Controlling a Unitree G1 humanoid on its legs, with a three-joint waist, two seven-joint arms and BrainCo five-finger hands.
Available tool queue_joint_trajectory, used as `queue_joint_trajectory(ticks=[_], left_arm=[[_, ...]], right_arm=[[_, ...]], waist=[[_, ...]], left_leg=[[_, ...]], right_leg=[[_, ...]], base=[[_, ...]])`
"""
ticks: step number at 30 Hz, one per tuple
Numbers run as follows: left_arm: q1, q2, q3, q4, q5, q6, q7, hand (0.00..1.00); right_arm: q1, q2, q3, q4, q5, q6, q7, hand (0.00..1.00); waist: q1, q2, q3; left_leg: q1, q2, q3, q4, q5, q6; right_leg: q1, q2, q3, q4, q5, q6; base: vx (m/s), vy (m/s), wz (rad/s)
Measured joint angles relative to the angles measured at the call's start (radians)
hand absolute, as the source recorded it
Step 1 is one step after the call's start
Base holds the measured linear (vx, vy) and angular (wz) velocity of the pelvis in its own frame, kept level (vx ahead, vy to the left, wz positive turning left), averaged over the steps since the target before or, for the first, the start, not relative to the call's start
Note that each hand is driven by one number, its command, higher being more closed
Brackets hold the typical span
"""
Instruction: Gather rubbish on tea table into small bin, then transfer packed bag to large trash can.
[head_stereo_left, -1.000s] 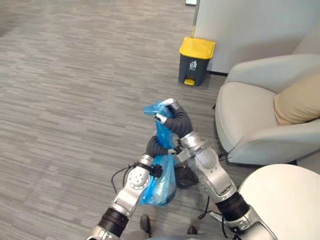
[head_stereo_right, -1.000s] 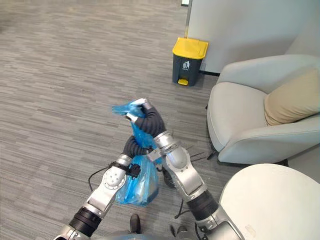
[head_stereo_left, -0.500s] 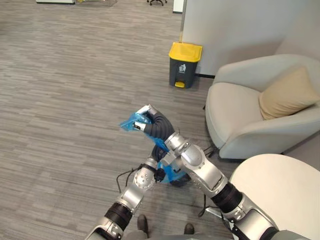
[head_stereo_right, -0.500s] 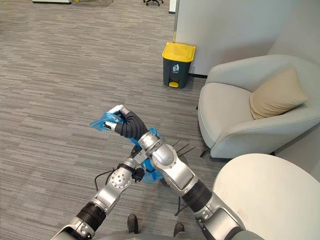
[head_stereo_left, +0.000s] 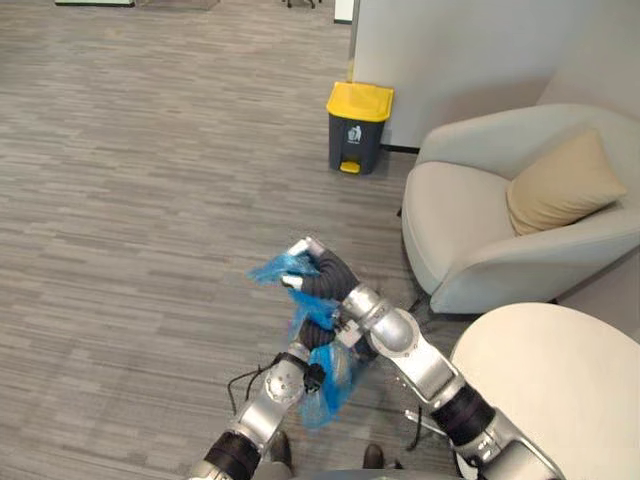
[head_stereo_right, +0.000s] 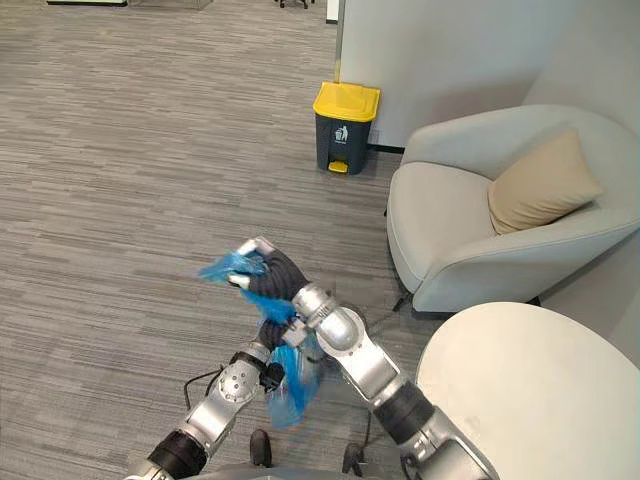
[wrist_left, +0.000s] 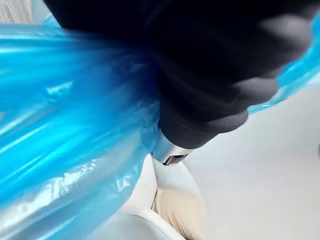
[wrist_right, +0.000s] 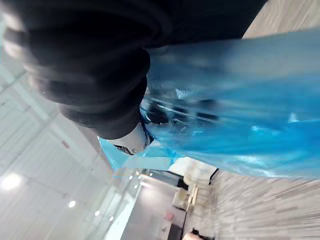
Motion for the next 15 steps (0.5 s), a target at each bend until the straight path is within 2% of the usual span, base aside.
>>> queue_joint_trajectory(ticks=[2,6,8,15], left_arm=[[0.000,0.001,0.040,-0.033,-0.009,-0.023,0.002,1.00],[0.046,0.007,0.150,-0.081,-0.021,-0.022,0.002,1.00],[0.083,0.011,0.196,-0.113,-0.033,-0.022,0.003,1.00],[0.196,0.018,0.352,-0.146,-0.083,-0.023,0.023,1.00]], right_arm=[[0.049,-0.026,-0.012,0.000,-0.048,-0.008,-0.009,0.00],[0.180,-0.087,-0.085,-0.024,-0.152,-0.018,-0.011,0.00],[0.227,-0.110,-0.116,-0.031,-0.168,-0.034,-0.011,0.00],[0.407,-0.117,-0.256,-0.025,-0.233,-0.053,-0.008,0.00]], waist=[[-0.001,0.000,0.000],[-0.006,0.000,0.000],[-0.006,0.000,0.000],[-0.006,0.004,-0.002]], left_leg=[[0.000,0.001,0.000,0.000,0.000,0.000],[0.004,0.000,0.003,-0.001,-0.003,-0.005],[0.004,-0.001,0.004,-0.001,-0.003,-0.005],[0.004,0.000,0.003,-0.001,-0.004,-0.005]], right_leg=[[0.000,0.000,0.001,0.000,0.000,0.000],[-0.001,0.001,0.004,0.003,-0.005,0.003],[-0.001,0.000,0.005,0.004,-0.009,0.002],[-0.002,-0.003,0.005,-0.002,-0.009,0.002]], base=[[-0.05,0.016,0.00],[-0.02,0.008,-0.01],[0.00,0.000,0.00],[0.00,0.000,0.00]])
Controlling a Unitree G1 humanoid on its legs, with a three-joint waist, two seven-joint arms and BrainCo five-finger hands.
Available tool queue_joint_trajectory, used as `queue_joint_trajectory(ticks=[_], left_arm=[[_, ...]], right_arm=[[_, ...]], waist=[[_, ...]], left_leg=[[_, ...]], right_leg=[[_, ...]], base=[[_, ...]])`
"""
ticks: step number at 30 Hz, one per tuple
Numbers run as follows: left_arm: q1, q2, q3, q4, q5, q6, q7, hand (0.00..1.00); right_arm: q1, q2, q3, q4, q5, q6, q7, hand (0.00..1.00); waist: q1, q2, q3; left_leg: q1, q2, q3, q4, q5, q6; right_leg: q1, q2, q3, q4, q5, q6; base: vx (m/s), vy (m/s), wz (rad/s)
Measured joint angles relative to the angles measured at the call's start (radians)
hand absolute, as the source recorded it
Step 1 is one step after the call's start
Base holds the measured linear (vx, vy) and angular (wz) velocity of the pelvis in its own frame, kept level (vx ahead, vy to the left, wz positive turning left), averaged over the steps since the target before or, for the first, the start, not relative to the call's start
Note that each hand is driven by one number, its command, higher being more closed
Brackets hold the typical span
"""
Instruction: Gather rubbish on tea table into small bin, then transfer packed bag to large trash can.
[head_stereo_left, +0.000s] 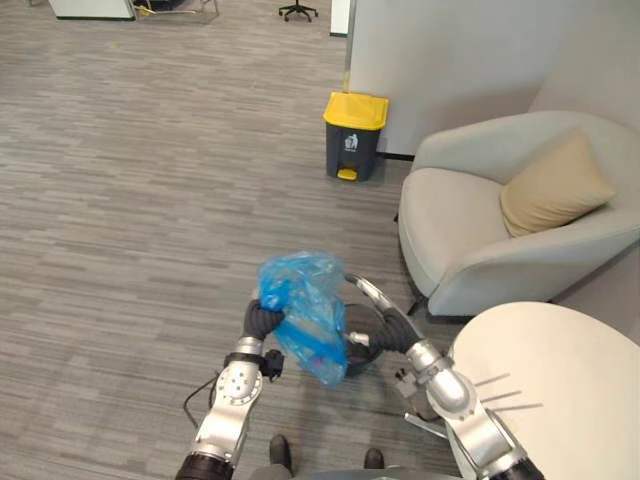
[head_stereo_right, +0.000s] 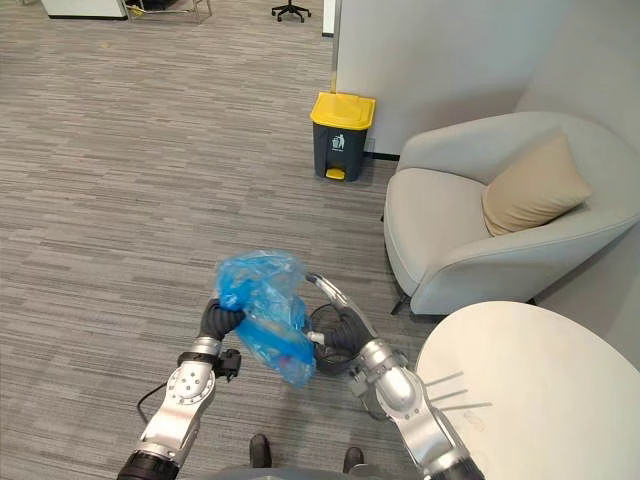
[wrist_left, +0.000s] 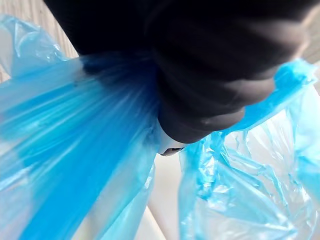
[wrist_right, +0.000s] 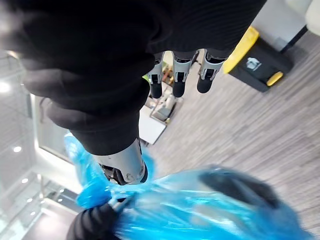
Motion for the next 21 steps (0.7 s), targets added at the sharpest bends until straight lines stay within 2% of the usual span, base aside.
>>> queue_joint_trajectory(ticks=[5,9,11,13,17,18,20,21], left_arm=[[0.087,0.000,0.125,0.077,-0.035,0.001,-0.002,1.00],[0.130,-0.001,0.186,0.168,-0.040,0.002,-0.015,1.00],[0.184,-0.010,0.219,0.192,-0.058,0.003,-0.037,1.00],[0.211,-0.027,0.241,0.202,-0.062,0.003,-0.046,1.00],[0.256,-0.067,0.283,0.201,-0.082,0.003,-0.067,1.00],[0.257,-0.071,0.284,0.195,-0.089,0.003,-0.068,1.00],[0.242,-0.085,0.284,0.164,-0.094,0.003,-0.068,1.00],[0.229,-0.102,0.283,0.151,-0.095,0.003,-0.067,1.00]], right_arm=[[0.051,0.100,-0.214,0.224,0.138,0.008,-0.001,0.00],[0.064,0.117,-0.280,0.385,0.204,0.021,-0.003,0.00],[0.081,0.119,-0.302,0.471,0.205,0.030,-0.006,0.00],[0.106,0.119,-0.307,0.478,0.203,0.046,-0.015,0.00],[0.140,0.136,-0.309,0.470,0.201,0.049,-0.028,0.00],[0.141,0.144,-0.310,0.460,0.201,0.049,-0.036,0.00],[0.129,0.154,-0.311,0.437,0.201,0.052,-0.061,0.00],[0.127,0.159,-0.323,0.412,0.201,0.053,-0.073,0.00]], waist=[[-0.013,0.006,0.001],[-0.016,0.009,0.001],[-0.005,0.015,0.005],[0.008,0.023,0.009],[0.033,0.034,0.021],[0.034,0.035,0.027],[0.033,0.030,0.055],[0.032,0.021,0.063]], left_leg=[[0.000,-0.003,-0.008,0.000,-0.002,0.001],[0.000,-0.005,-0.025,0.000,-0.002,0.001],[0.009,-0.006,-0.029,0.000,-0.006,-0.001],[0.015,-0.007,-0.029,0.000,-0.010,0.001],[-0.020,-0.007,-0.040,0.007,-0.012,0.004],[-0.055,-0.007,-0.037,0.018,-0.014,0.006],[-0.130,0.005,0.023,0.105,-0.069,0.012],[-0.184,0.045,0.135,0.237,-0.111,0.061]], right_leg=[[0.014,0.001,-0.009,-0.011,0.000,0.000],[0.024,0.000,-0.027,-0.009,-0.008,0.003],[0.035,-0.007,-0.034,-0.006,-0.016,0.006],[0.036,-0.012,-0.038,0.012,-0.028,0.008],[0.013,-0.030,-0.099,0.070,-0.069,0.019],[0.000,-0.037,-0.144,0.082,-0.077,0.020],[-0.008,-0.062,-0.239,0.097,-0.080,0.026],[-0.022,-0.088,-0.282,0.109,-0.092,0.017]], base=[[0.01,-0.001,0.03],[0.02,0.001,0.15],[0.03,0.010,0.09],[0.03,0.012,0.13],[-0.02,0.014,0.44],[-0.01,0.023,1.10],[-0.05,0.043,1.32],[-0.01,0.085,1.09]])
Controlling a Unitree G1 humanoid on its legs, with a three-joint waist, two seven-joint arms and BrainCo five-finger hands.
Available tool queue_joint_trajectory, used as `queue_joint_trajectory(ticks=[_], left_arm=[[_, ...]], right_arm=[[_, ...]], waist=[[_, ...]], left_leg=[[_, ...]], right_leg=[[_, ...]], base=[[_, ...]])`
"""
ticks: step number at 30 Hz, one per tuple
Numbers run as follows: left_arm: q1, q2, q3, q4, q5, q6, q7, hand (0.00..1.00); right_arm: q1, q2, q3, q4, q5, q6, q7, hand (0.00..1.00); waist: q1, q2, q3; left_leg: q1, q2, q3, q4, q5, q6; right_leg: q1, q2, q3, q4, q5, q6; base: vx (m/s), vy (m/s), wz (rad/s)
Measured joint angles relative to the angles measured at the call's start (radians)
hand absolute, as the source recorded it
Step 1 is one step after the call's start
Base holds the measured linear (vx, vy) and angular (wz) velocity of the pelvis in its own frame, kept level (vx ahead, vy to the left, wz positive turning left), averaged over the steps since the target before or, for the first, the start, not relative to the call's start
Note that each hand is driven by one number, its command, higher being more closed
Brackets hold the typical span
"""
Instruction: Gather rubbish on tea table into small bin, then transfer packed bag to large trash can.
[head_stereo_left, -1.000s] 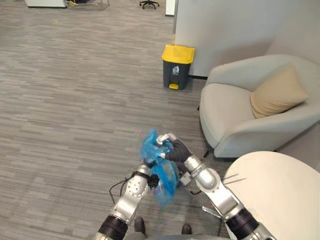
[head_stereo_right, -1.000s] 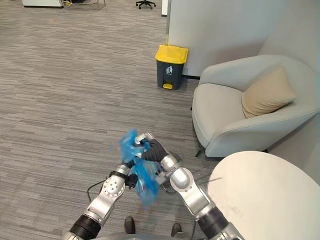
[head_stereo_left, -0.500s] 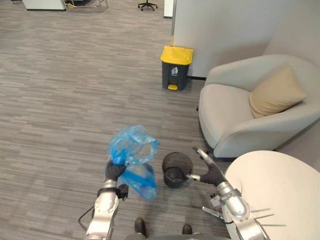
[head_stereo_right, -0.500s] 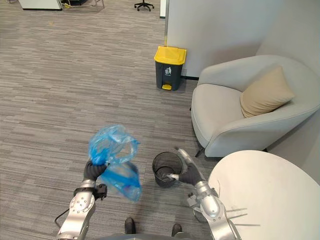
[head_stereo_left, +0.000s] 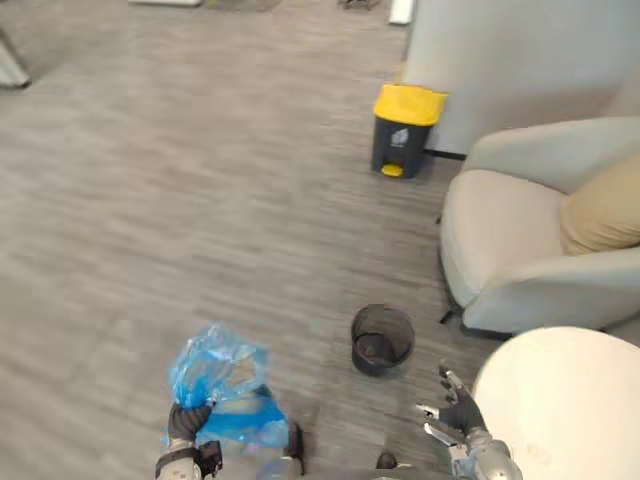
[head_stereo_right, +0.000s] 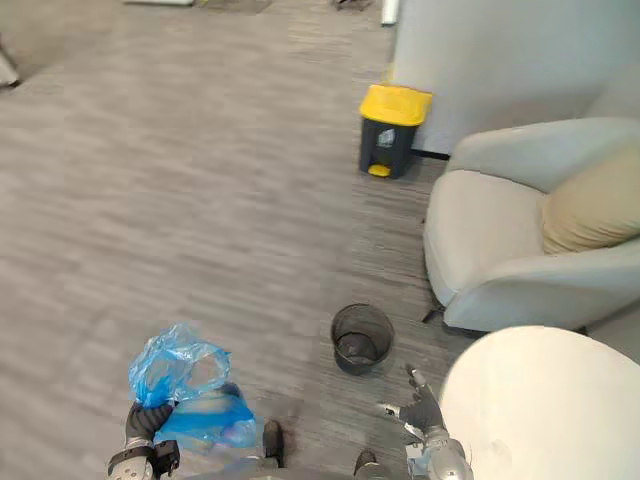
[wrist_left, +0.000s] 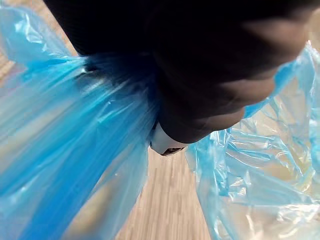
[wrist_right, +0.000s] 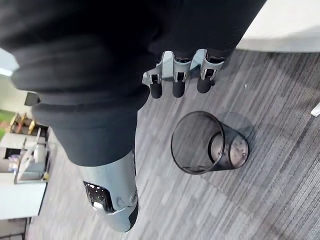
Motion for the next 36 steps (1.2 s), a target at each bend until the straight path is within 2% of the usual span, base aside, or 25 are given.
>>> queue_joint_trajectory(ticks=[1,2,4,6,7,9,10,12,15,17,19,20,21,22,23,24,25,26,27,28,30,33,34,35,36], left_arm=[[0.005,-0.012,0.000,-0.004,-0.001,0.000,0.000,1.00],[0.008,-0.021,-0.001,-0.003,-0.007,0.001,0.000,1.00],[0.010,-0.021,-0.004,-0.005,-0.007,0.001,0.002,1.00],[0.006,-0.018,-0.013,-0.008,-0.007,0.001,0.002,1.00],[0.005,-0.018,-0.020,-0.015,-0.007,0.002,0.002,1.00],[0.000,-0.015,-0.047,-0.021,-0.007,0.010,0.003,1.00],[-0.017,0.009,-0.077,-0.023,-0.006,0.014,0.005,1.00],[-0.031,0.033,-0.100,-0.023,-0.007,0.016,0.007,1.00],[-0.058,0.067,-0.135,-0.013,-0.007,0.017,0.008,1.00],[-0.098,0.067,-0.144,0.022,-0.007,0.017,0.007,1.00],[-0.128,0.073,-0.146,0.056,-0.006,0.017,0.005,1.00],[-0.132,0.075,-0.162,0.065,-0.006,0.017,0.007,1.00],[-0.118,0.081,-0.169,0.067,-0.005,0.016,0.004,1.00],[-0.123,0.070,-0.164,0.075,-0.005,0.021,0.004,1.00],[-0.107,0.040,-0.155,0.064,-0.005,0.020,0.004,1.00],[-0.091,0.019,-0.145,0.052,-0.005,0.019,0.003,1.00],[-0.077,-0.001,-0.135,0.050,-0.005,0.019,0.001,1.00],[-0.069,-0.007,-0.136,0.050,-0.005,0.019,-0.001,1.00],[-0.068,-0.010,-0.146,0.047,-0.005,0.019,-0.004,1.00],[-0.072,-0.011,-0.146,0.043,-0.005,0.019,-0.004,1.00],[-0.073,-0.018,-0.143,0.022,-0.006,0.019,-0.015,1.00],[-0.053,-0.034,-0.142,-0.024,-0.006,0.017,-0.021,1.00],[-0.040,-0.047,-0.142,-0.037,-0.006,0.016,-0.021,1.00],[-0.023,-0.066,-0.143,-0.056,-0.005,0.016,-0.019,1.00],[-0.012,-0.074,-0.142,-0.069,-0.005,0.015,-0.018,1.00]], right_arm=[[-0.001,-0.001,-0.010,-0.016,0.000,0.003,-0.006,0.00],[-0.019,-0.004,-0.021,-0.032,0.000,0.005,-0.022,0.00],[-0.033,-0.001,-0.026,-0.059,-0.001,0.007,-0.036,0.00],[-0.039,0.009,-0.028,-0.066,-0.001,0.009,-0.038,0.00],[-0.042,0.021,-0.027,-0.066,-0.001,0.015,-0.039,0.00],[-0.043,0.031,-0.024,-0.066,-0.001,0.019,-0.039,0.00],[-0.043,0.046,-0.021,-0.063,-0.001,0.032,-0.040,0.00],[-0.044,0.065,-0.014,-0.063,0.000,0.034,-0.042,0.00],[-0.050,0.072,-0.005,-0.062,0.001,0.032,-0.061,0.00],[-0.057,0.063,-0.009,-0.061,0.002,0.032,-0.064,0.00],[-0.059,0.063,-0.011,-0.044,0.001,0.031,-0.064,0.00],[-0.050,0.064,-0.011,-0.040,0.001,0.032,-0.064,0.00],[-0.021,0.065,-0.006,-0.043,0.001,0.032,-0.063,0.00],[-0.024,0.055,-0.008,-0.040,0.001,0.035,-0.061,0.00],[-0.026,0.048,-0.005,-0.052,0.000,0.035,-0.057,0.00],[-0.022,0.046,-0.005,-0.076,0.000,0.034,-0.057,0.00],[-0.021,0.038,-0.003,-0.104,0.000,0.034,-0.058,0.00],[-0.021,0.032,0.002,-0.119,0.000,0.032,-0.059,0.00],[-0.020,0.028,0.012,-0.155,0.001,0.030,-0.064,0.00],[-0.021,0.027,0.013,-0.165,0.001,0.030,-0.067,0.00],[-0.016,0.022,0.014,-0.186,0.001,0.026,-0.067,0.00],[-0.006,0.007,0.018,-0.189,0.000,0.025,-0.067,0.00],[0.002,0.003,0.017,-0.193,0.000,0.026,-0.067,0.00],[0.017,-0.026,0.015,-0.215,-0.001,0.028,-0.068,0.00],[0.021,-0.034,0.019,-0.218,-0.003,0.029,-0.067,0.00]], waist=[[0.007,0.009,0.006],[0.010,0.014,0.020],[0.033,0.010,0.029],[0.032,-0.001,0.033],[0.030,-0.012,0.045],[0.023,-0.011,0.065],[0.002,0.002,0.082],[-0.005,-0.015,0.096],[-0.031,-0.028,0.096],[-0.059,-0.015,0.105],[-0.072,-0.013,0.105],[-0.084,-0.026,0.097],[-0.098,-0.032,0.086],[-0.101,-0.007,0.090],[-0.100,0.025,0.086],[-0.096,0.040,0.089],[-0.079,0.056,0.092],[-0.073,0.058,0.092],[-0.053,0.050,0.093],[-0.048,0.040,0.094],[-0.015,0.022,0.092],[0.016,0.018,0.093],[0.031,0.035,0.079],[0.047,0.076,0.054],[0.059,0.087,0.046]], left_leg=[[-0.012,0.034,0.086,0.090,-0.037,0.019],[-0.015,0.054,0.127,0.135,-0.096,-0.001],[-0.033,0.046,0.111,0.205,-0.161,0.002],[-0.047,0.030,0.103,0.275,-0.229,0.011],[-0.037,0.015,0.100,0.308,-0.274,0.014],[-0.007,-0.010,0.081,0.332,-0.316,0.038],[0.019,-0.022,0.054,0.330,-0.343,0.035],[0.067,-0.036,0.047,0.301,-0.349,0.033],[0.125,-0.072,0.021,0.239,-0.365,0.020],[0.186,-0.103,-0.001,0.170,-0.366,0.015],[0.242,-0.118,-0.013,0.133,-0.361,0.009],[0.283,-0.124,-0.022,0.114,-0.382,-0.025],[0.330,-0.125,-0.037,0.130,-0.395,-0.062],[0.327,-0.098,-0.043,0.176,-0.395,-0.062],[0.291,-0.042,-0.048,0.305,-0.386,-0.071],[0.244,0.005,-0.048,0.473,-0.352,-0.085],[0.172,0.080,-0.050,0.715,-0.222,-0.071],[0.135,0.114,-0.053,0.818,-0.171,-0.069],[0.051,0.150,-0.057,0.958,-0.214,-0.066],[0.021,0.151,-0.055,0.969,-0.231,-0.060],[-0.061,0.144,-0.041,0.919,-0.263,-0.020],[-0.162,0.107,-0.095,0.692,-0.276,-0.046],[-0.168,0.071,-0.167,0.523,-0.261,-0.070],[-0.154,0.054,-0.255,0.309,-0.233,-0.124],[-0.143,0.058,-0.279,0.293,-0.143,-0.152]], right_leg=[[0.003,-0.008,-0.025,0.017,-0.012,0.009],[0.010,-0.026,-0.046,0.050,-0.034,0.024],[0.024,-0.058,-0.060,0.095,-0.066,0.050],[0.028,-0.104,-0.079,0.156,-0.108,0.068],[0.027,-0.139,-0.073,0.245,-0.125,0.053],[-0.082,-0.209,0.029,0.532,-0.093,-0.070],[-0.194,-0.196,0.180,0.720,-0.094,-0.067],[-0.261,-0.154,0.244,0.785,-0.129,-0.016],[-0.362,-0.096,0.205,0.675,-0.150,0.001],[-0.385,-0.055,0.155,0.466,-0.124,0.012],[-0.382,-0.009,0.149,0.279,-0.040,-0.013],[-0.385,0.013,0.151,0.255,0.018,-0.063],[-0.374,0.035,0.141,0.274,0.087,-0.148],[-0.366,0.047,0.124,0.305,0.066,-0.151],[-0.339,0.077,0.098,0.311,0.045,-0.180],[-0.300,0.109,0.096,0.305,0.003,-0.196],[-0.233,0.152,0.122,0.281,-0.031,-0.207],[-0.196,0.173,0.144,0.263,-0.043,-0.213],[-0.112,0.198,0.202,0.211,-0.072,-0.202],[-0.087,0.198,0.224,0.195,-0.078,-0.200],[-0.009,0.191,0.309,0.153,-0.102,-0.191],[0.077,0.159,0.425,0.153,-0.182,-0.138],[0.085,0.147,0.482,0.186,-0.232,-0.109],[0.077,0.157,0.537,0.233,-0.292,-0.072],[0.074,0.162,0.570,0.262,-0.327,-0.048]], base=[[0.03,0.115,1.15],[0.09,0.133,0.68],[0.11,0.166,0.46],[0.16,0.213,0.41],[0.23,0.222,0.23],[0.23,0.249,0.30],[0.24,0.198,0.42],[0.28,0.132,0.30],[0.35,0.063,0.27],[0.41,0.026,0.46],[0.45,-0.028,0.50],[0.71,-0.117,0.70],[0.74,-0.148,0.59],[0.63,-0.142,0.25],[0.66,-0.151,-0.24],[0.66,-0.118,-0.66],[0.67,-0.097,-0.79],[0.64,-0.016,-1.11],[0.62,-0.008,-0.88],[0.71,0.006,-1.11],[0.49,0.061,-1.09],[0.51,0.217,-1.09],[0.52,0.353,-1.33],[0.54,0.406,-1.54],[0.68,0.488,-1.49]])
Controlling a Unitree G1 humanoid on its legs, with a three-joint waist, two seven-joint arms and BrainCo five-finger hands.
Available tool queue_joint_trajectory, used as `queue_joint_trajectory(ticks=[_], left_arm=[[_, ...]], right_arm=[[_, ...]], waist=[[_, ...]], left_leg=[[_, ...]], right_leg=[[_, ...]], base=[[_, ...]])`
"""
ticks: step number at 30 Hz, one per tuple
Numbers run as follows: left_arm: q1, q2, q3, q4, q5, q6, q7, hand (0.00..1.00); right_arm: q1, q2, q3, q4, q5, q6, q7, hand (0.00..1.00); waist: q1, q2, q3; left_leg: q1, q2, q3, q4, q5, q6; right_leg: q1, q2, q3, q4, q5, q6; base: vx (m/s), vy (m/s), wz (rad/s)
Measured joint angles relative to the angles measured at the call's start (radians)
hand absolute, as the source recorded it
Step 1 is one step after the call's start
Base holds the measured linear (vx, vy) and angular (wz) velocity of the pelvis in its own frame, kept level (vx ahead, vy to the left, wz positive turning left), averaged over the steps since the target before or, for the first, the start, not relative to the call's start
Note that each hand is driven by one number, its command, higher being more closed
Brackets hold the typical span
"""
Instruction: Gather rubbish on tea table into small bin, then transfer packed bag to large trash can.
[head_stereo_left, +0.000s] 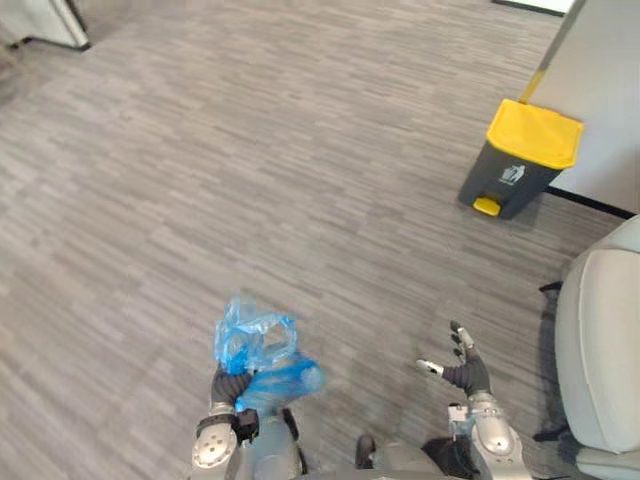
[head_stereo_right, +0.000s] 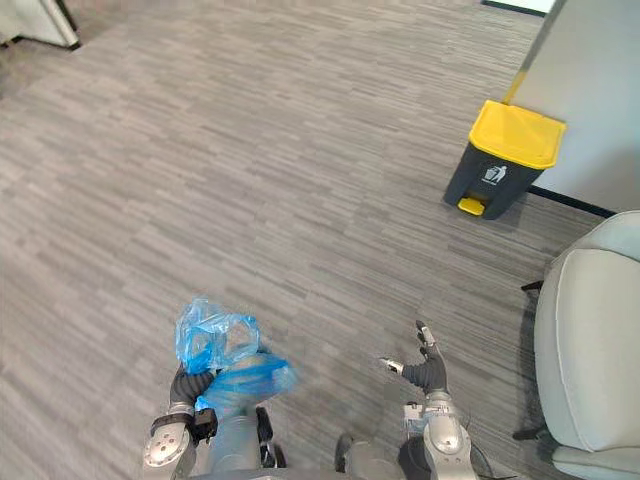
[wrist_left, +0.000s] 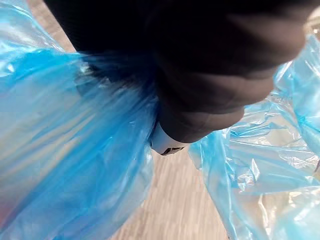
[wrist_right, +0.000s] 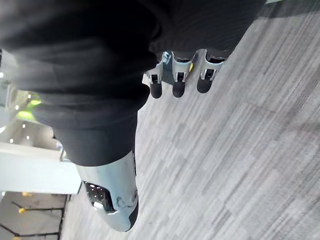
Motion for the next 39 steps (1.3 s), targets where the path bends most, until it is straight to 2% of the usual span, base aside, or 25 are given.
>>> queue_joint_trajectory(ticks=[2,3,4,5,7,8,9,11,12,13,14,15,17,19,21,24,26,28,29,31,33,34,35,37,39], left_arm=[[-0.004,0.036,0.002,-0.016,0.000,0.003,0.003,1.00],[-0.005,0.045,0.003,-0.029,0.000,0.003,0.004,1.00],[-0.006,0.063,0.002,-0.044,-0.001,0.003,0.004,1.00],[-0.004,0.079,-0.004,-0.044,-0.001,0.006,0.004,1.00],[-0.008,0.099,-0.019,-0.046,-0.001,0.007,0.006,1.00],[-0.012,0.099,-0.019,-0.051,-0.001,0.007,0.012,1.00],[-0.025,0.102,-0.020,-0.062,-0.001,0.004,0.021,1.00],[-0.035,0.121,-0.029,-0.055,-0.002,0.004,0.021,1.00],[-0.042,0.128,-0.026,-0.032,-0.002,0.002,0.021,1.00],[-0.062,0.138,-0.025,0.020,-0.001,0.003,0.021,1.00],[-0.069,0.139,-0.029,0.045,-0.001,0.005,0.021,1.00],[-0.084,0.113,-0.016,0.083,-0.001,0.013,0.023,1.00],[-0.080,0.073,0.004,0.081,-0.001,0.013,0.022,1.00],[-0.074,0.035,0.000,0.068,-0.002,0.013,0.018,1.00],[-0.072,0.029,-0.026,0.049,-0.002,0.013,0.013,1.00],[-0.073,0.026,-0.028,0.039,-0.002,0.013,-0.005,1.00],[-0.067,0.020,-0.027,0.026,-0.002,0.013,-0.005,1.00],[-0.058,0.015,-0.027,0.003,-0.001,0.013,-0.004,1.00],[-0.055,0.015,-0.026,-0.004,-0.001,0.013,-0.003,1.00],[-0.053,0.035,-0.021,-0.014,-0.001,0.013,-0.001,1.00],[-0.062,0.037,-0.025,-0.021,-0.002,0.014,-0.001,1.00],[-0.065,0.041,-0.030,-0.021,-0.002,0.016,-0.001,1.00],[-0.064,0.051,-0.036,-0.021,-0.002,0.026,0.000,1.00],[-0.054,0.059,-0.038,-0.021,-0.002,0.027,0.004,1.00],[-0.056,0.080,-0.033,-0.022,-0.003,0.025,0.018,1.00]], right_arm=[[0.000,0.043,0.028,-0.001,-0.006,0.006,0.004,0.00],[-0.005,0.049,0.035,-0.003,-0.006,0.005,0.005,0.00],[-0.022,0.064,0.041,-0.002,-0.007,0.004,0.005,0.00],[-0.031,0.076,0.043,-0.002,-0.007,0.003,0.005,0.00],[-0.032,0.083,0.043,-0.002,-0.007,0.002,0.005,0.00],[-0.032,0.083,0.042,-0.003,-0.007,0.002,0.005,0.00],[-0.036,0.091,0.038,-0.001,-0.008,0.001,0.005,0.00],[-0.043,0.103,0.039,0.007,-0.014,0.001,0.006,0.00],[-0.062,0.096,0.038,0.043,-0.031,-0.001,0.005,0.00],[-0.083,0.088,0.034,0.106,-0.042,0.003,0.004,0.00],[-0.087,0.084,0.034,0.137,-0.046,0.006,0.004,0.00],[-0.099,0.061,0.032,0.172,-0.047,0.014,0.007,0.00],[-0.098,0.059,0.020,0.157,-0.047,0.014,0.009,0.00],[-0.089,0.052,0.003,0.140,-0.045,0.014,0.005,0.00],[-0.080,0.053,-0.003,0.100,-0.036,0.014,-0.005,0.00],[-0.082,0.050,-0.013,0.064,-0.023,0.007,-0.017,0.00],[-0.088,0.051,-0.032,0.064,-0.014,0.007,-0.019,0.00],[-0.079,0.047,-0.066,0.067,0.005,0.007,-0.023,0.00],[-0.080,0.048,-0.072,0.072,0.007,0.008,-0.027,0.00],[-0.076,0.071,-0.070,0.096,0.014,0.015,-0.036,0.00],[-0.079,0.076,-0.072,0.097,0.014,0.020,-0.037,0.00],[-0.083,0.087,-0.074,0.097,0.014,0.022,-0.037,0.00],[-0.085,0.100,-0.073,0.102,0.015,0.023,-0.037,0.00],[-0.095,0.115,-0.072,0.124,0.022,0.022,-0.035,0.00],[-0.089,0.123,-0.071,0.124,0.038,0.022,-0.035,0.00]], waist=[[-0.002,-0.072,-0.040],[0.000,-0.092,-0.039],[0.000,-0.122,-0.026],[-0.004,-0.130,-0.018],[-0.008,-0.124,-0.015],[-0.008,-0.122,-0.015],[-0.010,-0.111,-0.014],[-0.042,-0.112,-0.014],[-0.064,-0.110,-0.014],[-0.072,-0.113,-0.016],[-0.082,-0.115,-0.017],[-0.083,-0.066,-0.018],[-0.082,-0.042,-0.006],[-0.076,-0.016,0.010],[-0.053,-0.016,0.015],[-0.027,-0.038,0.017],[-0.003,-0.037,0.016],[-0.001,-0.034,0.009],[0.001,-0.030,0.002],[0.007,-0.088,-0.041],[0.018,-0.106,-0.041],[0.014,-0.117,-0.035],[-0.003,-0.119,-0.032],[-0.008,-0.105,-0.023],[-0.010,-0.086,-0.013]], left_leg=[[0.017,-0.030,0.102,0.094,-0.083,0.065],[0.034,-0.025,0.139,0.108,-0.106,0.074],[0.091,-0.023,0.192,0.115,-0.139,0.092],[0.164,-0.022,0.226,0.093,-0.164,0.102],[0.279,-0.016,0.269,0.039,-0.189,0.100],[0.328,-0.011,0.293,0.007,-0.196,0.094],[0.413,0.001,0.317,-0.072,-0.229,0.062],[0.468,0.005,0.337,-0.125,-0.237,0.037],[0.498,0.005,0.337,-0.153,-0.238,0.019],[0.536,-0.006,0.329,-0.178,-0.232,0.007],[0.553,-0.006,0.310,-0.176,-0.230,0.003],[0.566,0.041,0.267,-0.147,-0.211,-0.020],[0.502,0.073,0.185,0.038,-0.130,0.002],[0.348,0.146,0.101,0.413,0.077,0.039],[0.206,0.164,0.090,0.644,-0.009,0.056],[0.078,0.115,0.152,0.544,-0.113,0.078],[0.030,0.071,0.171,0.350,-0.125,0.088],[0.010,0.008,0.166,0.081,-0.100,0.062],[0.012,0.000,0.160,0.062,-0.043,0.089],[0.020,-0.038,0.212,0.139,-0.125,0.153],[0.055,-0.041,0.252,0.165,-0.177,0.168],[0.105,-0.059,0.259,0.158,-0.200,0.175],[0.179,-0.079,0.259,0.120,-0.222,0.178],[0.320,-0.088,0.272,0.036,-0.229,0.179],[0.409,-0.089,0.271,-0.043,-0.237,0.167]], right_leg=[[-0.023,-0.073,0.079,0.066,-0.016,0.035],[-0.037,-0.082,0.092,0.105,-0.013,0.043],[-0.076,-0.096,0.100,0.235,0.015,0.122],[-0.155,-0.102,0.092,0.426,0.082,0.258],[-0.257,-0.111,0.024,0.627,0.098,0.233],[-0.304,-0.126,-0.037,0.663,0.100,0.184],[-0.399,-0.154,-0.169,0.632,0.082,0.112],[-0.481,-0.182,-0.280,0.451,0.101,0.074],[-0.504,-0.173,-0.313,0.296,0.144,0.053],[-0.500,-0.150,-0.311,0.127,0.257,0.023],[-0.487,-0.134,-0.300,0.120,0.347,-0.026],[-0.466,-0.108,-0.319,0.163,0.314,-0.052],[-0.422,-0.095,-0.360,0.176,0.248,-0.073],[-0.274,-0.060,-0.369,0.083,0.214,-0.095],[-0.128,-0.028,-0.358,-0.023,0.195,-0.106],[-0.013,-0.029,-0.321,-0.109,0.172,-0.096],[0.031,-0.038,-0.290,-0.125,0.142,-0.070],[0.080,-0.061,-0.260,-0.125,0.080,-0.018],[0.088,-0.066,-0.243,-0.120,0.059,-0.005],[0.106,-0.125,-0.189,-0.109,0.047,0.027],[0.060,-0.153,-0.160,0.033,0.053,0.043],[-0.019,-0.181,-0.143,0.256,0.090,0.122],[-0.097,-0.194,-0.133,0.473,0.101,0.148],[-0.193,-0.183,-0.168,0.636,0.088,0.124],[-0.275,-0.178,-0.250,0.608,0.070,0.091]], base=[[0.61,0.387,-1.20],[0.51,0.285,-1.16],[0.56,0.308,-1.22],[0.44,0.210,-1.13],[0.36,0.100,-0.83],[0.48,0.065,-0.92],[0.57,0.019,-0.74],[0.54,-0.050,-0.29],[0.46,-0.144,0.16],[0.62,-0.194,0.24],[0.68,-0.201,0.12],[0.70,-0.216,-0.02],[0.50,-0.211,-0.06],[0.47,-0.197,0.05],[0.54,-0.104,-0.18],[0.48,-0.018,-0.36],[0.45,0.105,-0.51],[0.46,0.216,-0.40],[0.48,0.282,-0.60],[0.57,0.269,-0.54],[0.56,0.271,-0.42],[0.61,0.284,-0.31],[0.58,0.200,-0.15],[0.52,0.081,-0.06],[0.36,0.019,0.02]])
